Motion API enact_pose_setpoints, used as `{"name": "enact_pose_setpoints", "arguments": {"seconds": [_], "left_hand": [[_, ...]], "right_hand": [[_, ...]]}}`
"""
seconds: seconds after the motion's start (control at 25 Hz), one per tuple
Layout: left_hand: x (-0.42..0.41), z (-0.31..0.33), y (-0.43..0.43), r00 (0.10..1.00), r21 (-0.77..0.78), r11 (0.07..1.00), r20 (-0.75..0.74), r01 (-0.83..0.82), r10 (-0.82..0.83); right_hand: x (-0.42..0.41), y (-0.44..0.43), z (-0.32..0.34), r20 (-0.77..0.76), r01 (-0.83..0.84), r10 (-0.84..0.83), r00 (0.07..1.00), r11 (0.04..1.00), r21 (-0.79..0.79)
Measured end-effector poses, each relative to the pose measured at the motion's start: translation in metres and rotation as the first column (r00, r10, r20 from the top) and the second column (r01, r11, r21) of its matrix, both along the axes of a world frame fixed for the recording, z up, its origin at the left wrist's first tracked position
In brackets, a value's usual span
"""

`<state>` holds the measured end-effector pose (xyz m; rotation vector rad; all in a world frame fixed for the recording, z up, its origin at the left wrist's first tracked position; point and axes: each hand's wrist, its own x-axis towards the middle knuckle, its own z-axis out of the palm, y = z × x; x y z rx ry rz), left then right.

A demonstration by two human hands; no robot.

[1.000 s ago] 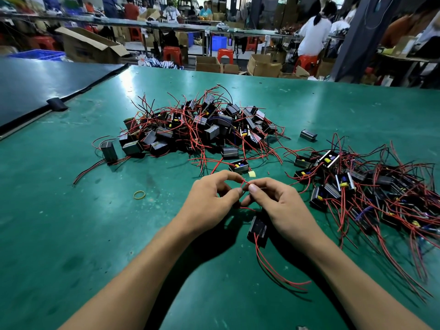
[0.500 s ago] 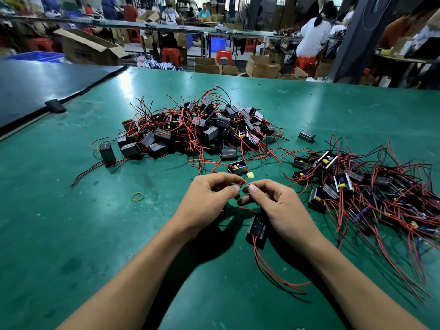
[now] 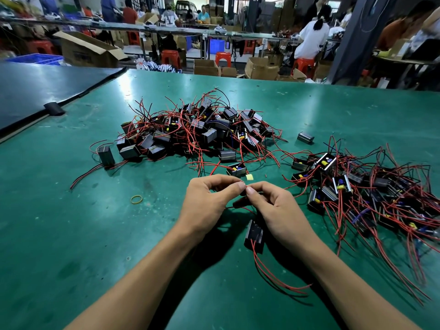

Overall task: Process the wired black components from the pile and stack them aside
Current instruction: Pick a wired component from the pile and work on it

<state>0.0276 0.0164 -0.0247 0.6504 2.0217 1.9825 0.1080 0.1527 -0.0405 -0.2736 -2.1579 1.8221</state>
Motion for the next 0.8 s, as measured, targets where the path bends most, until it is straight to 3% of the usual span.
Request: {"name": "enact_pose_setpoints", "arguments": {"seconds": [0.16, 0.24, 0.32, 0.48, 0.8], "left_hand": [[0.000, 0.001, 0.000, 1.000, -0.002, 1.000, -0.009, -0.025, 0.025], [-0.001, 0.001, -0.001, 0.999, -0.014, 1.000, -0.040, -0.018, 0.017], [-0.002, 0.001, -0.002, 0.998, -0.025, 1.000, -0.057, 0.001, -0.003], [-0.006, 0.001, -0.004, 0.995, -0.064, 0.996, -0.063, 0.069, -0.073], [-0.010, 0.005, -0.011, 0.982, -0.112, 0.985, -0.121, 0.131, -0.144]], "right_hand": [[0.001, 0.000, 0.001, -0.001, -0.022, 0.022, 1.000, 1.000, 0.004], [0.002, 0.000, 0.001, -0.045, 0.046, -0.040, 0.998, 0.988, 0.146], [0.003, 0.002, 0.001, -0.187, 0.181, -0.123, 0.975, 0.926, 0.332], [0.003, 0.013, 0.004, -0.397, 0.265, -0.029, 0.917, 0.788, 0.555], [0.000, 0.024, 0.003, -0.420, 0.219, 0.097, 0.902, 0.738, 0.639]]}}
